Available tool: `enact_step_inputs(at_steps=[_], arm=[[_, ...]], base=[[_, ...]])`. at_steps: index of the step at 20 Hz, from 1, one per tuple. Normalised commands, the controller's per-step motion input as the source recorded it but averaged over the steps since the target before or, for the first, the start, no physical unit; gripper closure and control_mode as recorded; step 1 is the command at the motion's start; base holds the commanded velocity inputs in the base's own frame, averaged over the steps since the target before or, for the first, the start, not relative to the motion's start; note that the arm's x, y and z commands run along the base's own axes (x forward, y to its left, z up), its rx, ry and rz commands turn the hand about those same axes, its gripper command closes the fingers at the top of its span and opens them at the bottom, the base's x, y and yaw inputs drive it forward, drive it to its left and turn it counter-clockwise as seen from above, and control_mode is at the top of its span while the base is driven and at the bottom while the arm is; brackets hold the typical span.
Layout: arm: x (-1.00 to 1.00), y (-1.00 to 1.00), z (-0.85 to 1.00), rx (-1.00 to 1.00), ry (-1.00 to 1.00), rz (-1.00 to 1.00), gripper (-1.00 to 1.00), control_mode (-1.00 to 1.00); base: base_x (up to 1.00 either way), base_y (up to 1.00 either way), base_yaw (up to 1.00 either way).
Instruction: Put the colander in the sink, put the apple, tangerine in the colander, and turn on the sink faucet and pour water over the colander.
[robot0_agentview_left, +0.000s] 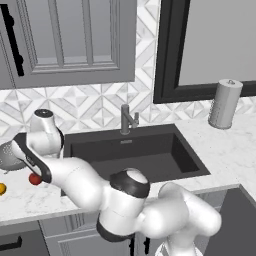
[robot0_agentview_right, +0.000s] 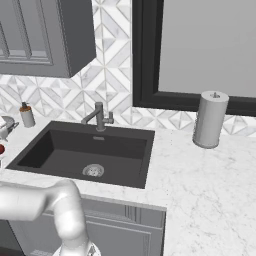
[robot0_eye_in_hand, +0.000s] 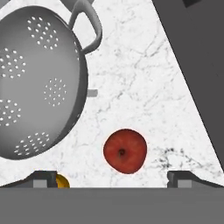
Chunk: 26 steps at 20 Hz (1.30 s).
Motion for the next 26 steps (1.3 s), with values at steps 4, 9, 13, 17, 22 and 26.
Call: enact_step_inputs(at_steps=[4,9,13,17,22,26], arm=[[0.33,0.25,-0.01,0.00,0.00,-0.05,-1.00,-1.00],[0.40,0.10,-0.23,-0.02,0.01,-0.04,-1.00,-1.00],[0.56,0.10,-0.30,-0.06,0.05,-0.06,-1.00,-1.00],[0.58,0.24,-0.26,-0.05,0.00,-0.06,-1.00,-1.00],[0.50,0.32,-0.20,-0.04,0.00,-0.07,-1.00,-1.00],[0.41,0.33,-0.22,-0.05,0.00,-0.07,-1.00,-1.00]], base=[[0.00,0.00,0.00],[0.00,0.00,0.00],[0.00,0.00,0.00],[0.00,0.00,0.00],[0.00,0.00,0.00],[0.00,0.00,0.00]])
